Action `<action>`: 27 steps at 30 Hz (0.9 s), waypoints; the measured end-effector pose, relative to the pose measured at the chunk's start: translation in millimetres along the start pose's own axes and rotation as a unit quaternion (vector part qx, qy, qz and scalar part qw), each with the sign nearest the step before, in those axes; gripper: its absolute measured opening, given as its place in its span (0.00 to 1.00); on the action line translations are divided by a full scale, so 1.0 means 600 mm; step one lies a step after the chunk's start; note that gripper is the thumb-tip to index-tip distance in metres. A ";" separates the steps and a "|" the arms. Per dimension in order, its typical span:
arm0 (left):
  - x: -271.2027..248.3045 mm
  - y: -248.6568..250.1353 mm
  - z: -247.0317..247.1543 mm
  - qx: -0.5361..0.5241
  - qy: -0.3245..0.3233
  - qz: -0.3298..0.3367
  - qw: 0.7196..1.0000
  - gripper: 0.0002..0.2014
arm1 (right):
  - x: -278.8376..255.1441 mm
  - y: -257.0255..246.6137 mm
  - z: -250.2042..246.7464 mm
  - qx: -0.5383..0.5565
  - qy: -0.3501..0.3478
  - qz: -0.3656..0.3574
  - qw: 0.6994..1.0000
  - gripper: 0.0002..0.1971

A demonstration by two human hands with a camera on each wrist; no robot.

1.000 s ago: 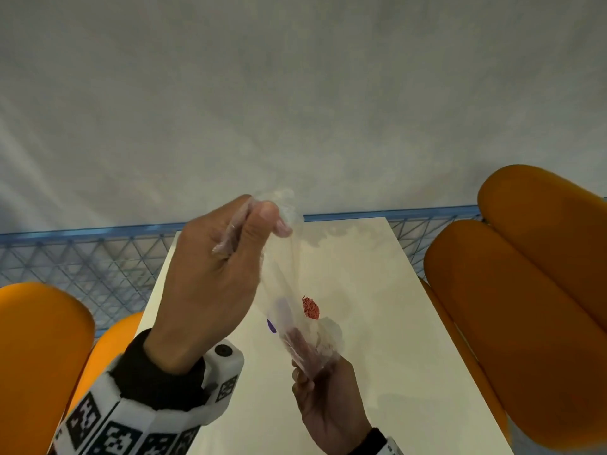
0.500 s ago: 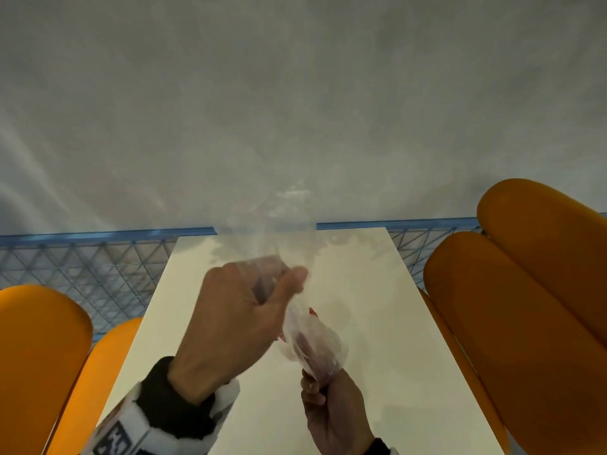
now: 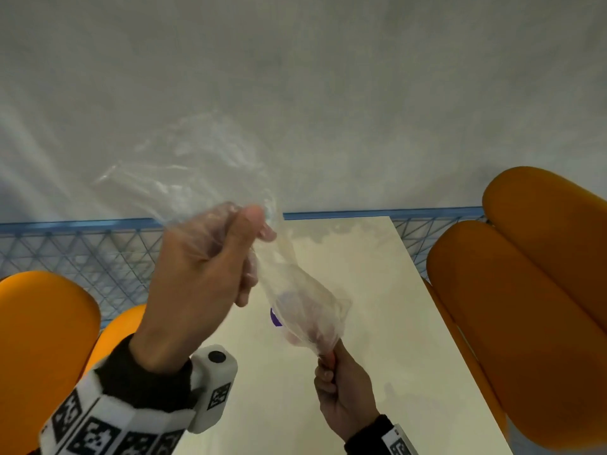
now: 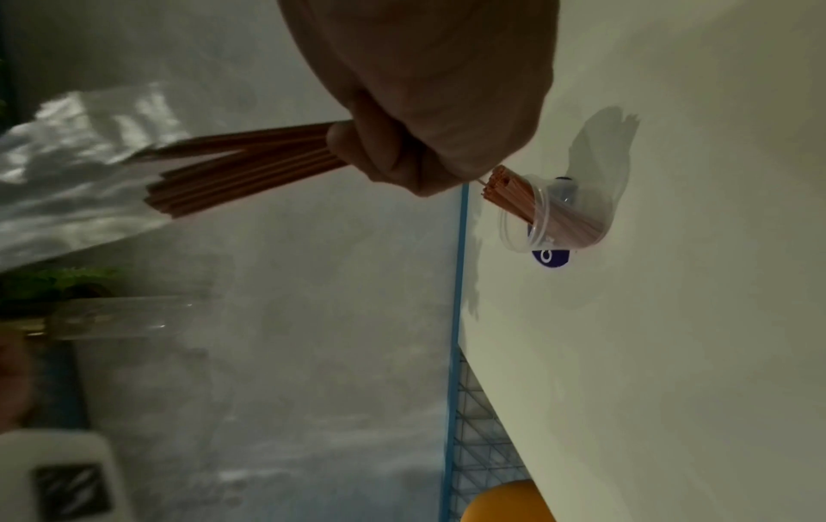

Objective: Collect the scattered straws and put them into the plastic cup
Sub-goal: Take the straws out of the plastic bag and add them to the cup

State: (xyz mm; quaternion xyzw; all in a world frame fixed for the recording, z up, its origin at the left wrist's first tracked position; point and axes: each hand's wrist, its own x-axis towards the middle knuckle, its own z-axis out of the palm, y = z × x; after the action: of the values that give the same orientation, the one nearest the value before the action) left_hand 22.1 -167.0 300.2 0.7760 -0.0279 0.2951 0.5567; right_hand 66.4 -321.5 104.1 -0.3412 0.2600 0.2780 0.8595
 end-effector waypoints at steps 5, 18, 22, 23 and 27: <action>-0.037 -0.086 -0.018 -0.050 0.014 -0.135 0.989 0.15 | 0.032 -0.039 -0.077 -0.060 0.104 -0.077 0.990 0.07; -0.292 -0.354 0.077 -0.164 -0.026 -0.646 0.745 0.26 | -0.030 -0.204 -0.175 -0.384 0.258 -0.390 0.796 0.18; -0.317 -0.351 0.032 0.195 -0.291 -0.592 0.725 0.48 | -0.040 -0.187 -0.140 -0.479 0.196 -0.480 0.708 0.18; -0.314 -0.341 0.017 0.290 -0.348 -0.532 0.716 0.50 | -0.041 -0.180 -0.132 -0.501 0.177 -0.498 0.685 0.18; -0.234 -0.262 0.025 0.273 -0.338 -0.420 0.797 0.38 | -0.037 -0.126 -0.096 -0.610 0.055 -0.556 0.561 0.23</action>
State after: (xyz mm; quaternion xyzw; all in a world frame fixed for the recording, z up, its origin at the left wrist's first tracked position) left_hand -28.6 -160.8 95.4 0.8819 0.1957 -0.2536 0.3459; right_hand 85.4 -416.9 115.2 -0.8759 -0.1660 -0.1822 0.4147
